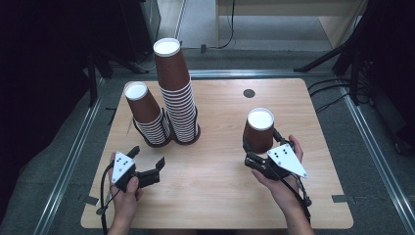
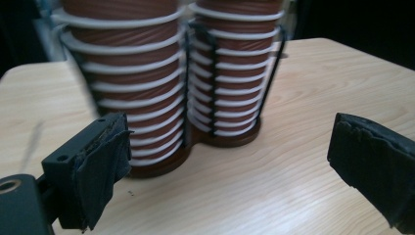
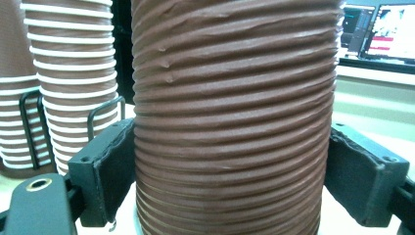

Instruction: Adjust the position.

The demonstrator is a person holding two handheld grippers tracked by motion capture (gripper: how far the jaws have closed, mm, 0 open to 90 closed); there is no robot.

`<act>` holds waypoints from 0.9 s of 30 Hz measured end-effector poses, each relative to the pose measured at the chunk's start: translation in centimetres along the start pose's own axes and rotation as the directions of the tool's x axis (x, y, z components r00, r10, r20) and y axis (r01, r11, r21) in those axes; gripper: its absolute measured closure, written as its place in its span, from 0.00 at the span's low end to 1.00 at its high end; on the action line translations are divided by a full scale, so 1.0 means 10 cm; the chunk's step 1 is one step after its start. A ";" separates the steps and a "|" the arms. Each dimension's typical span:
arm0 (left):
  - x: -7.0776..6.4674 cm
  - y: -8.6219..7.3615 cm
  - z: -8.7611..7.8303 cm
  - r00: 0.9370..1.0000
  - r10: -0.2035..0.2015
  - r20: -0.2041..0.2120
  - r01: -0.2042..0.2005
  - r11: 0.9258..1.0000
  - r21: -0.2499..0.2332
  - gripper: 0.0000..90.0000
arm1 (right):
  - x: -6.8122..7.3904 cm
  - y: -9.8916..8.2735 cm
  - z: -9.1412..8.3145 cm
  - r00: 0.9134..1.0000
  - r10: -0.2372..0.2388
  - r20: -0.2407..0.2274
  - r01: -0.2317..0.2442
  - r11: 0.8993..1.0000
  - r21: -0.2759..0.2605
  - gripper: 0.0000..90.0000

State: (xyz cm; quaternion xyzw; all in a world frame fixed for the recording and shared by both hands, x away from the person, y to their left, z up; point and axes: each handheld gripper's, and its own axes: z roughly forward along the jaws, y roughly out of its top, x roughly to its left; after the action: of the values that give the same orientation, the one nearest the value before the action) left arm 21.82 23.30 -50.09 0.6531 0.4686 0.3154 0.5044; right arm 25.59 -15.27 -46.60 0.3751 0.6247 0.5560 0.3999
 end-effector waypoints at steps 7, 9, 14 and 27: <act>-0.22 0.08 0.14 0.996 0.041 0.073 -0.041 0.999 0.000 0.03 | 0.09 -0.07 0.03 0.998 -0.063 -0.020 0.063 0.998 0.003 0.15; -0.28 0.09 0.16 0.994 0.057 0.094 -0.058 0.998 0.005 0.03 | 0.13 -0.11 0.05 0.995 -0.093 -0.029 0.093 0.996 0.009 0.15; -0.35 0.11 0.20 0.990 0.038 0.134 -0.038 0.999 0.000 0.03 | 0.23 -0.20 0.07 0.989 -0.135 -0.053 0.137 0.990 0.033 0.15; -0.49 0.13 0.24 0.973 0.049 0.223 -0.052 0.999 0.006 0.03 | 0.42 -0.33 0.14 0.971 -0.232 -0.047 0.235 0.971 0.050 0.13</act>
State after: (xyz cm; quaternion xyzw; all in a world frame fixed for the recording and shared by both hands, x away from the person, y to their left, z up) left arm 22.55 17.82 -49.28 0.6990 0.3941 0.2501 0.5418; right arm 25.12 -11.20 -50.35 0.2984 0.6876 0.4953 0.4391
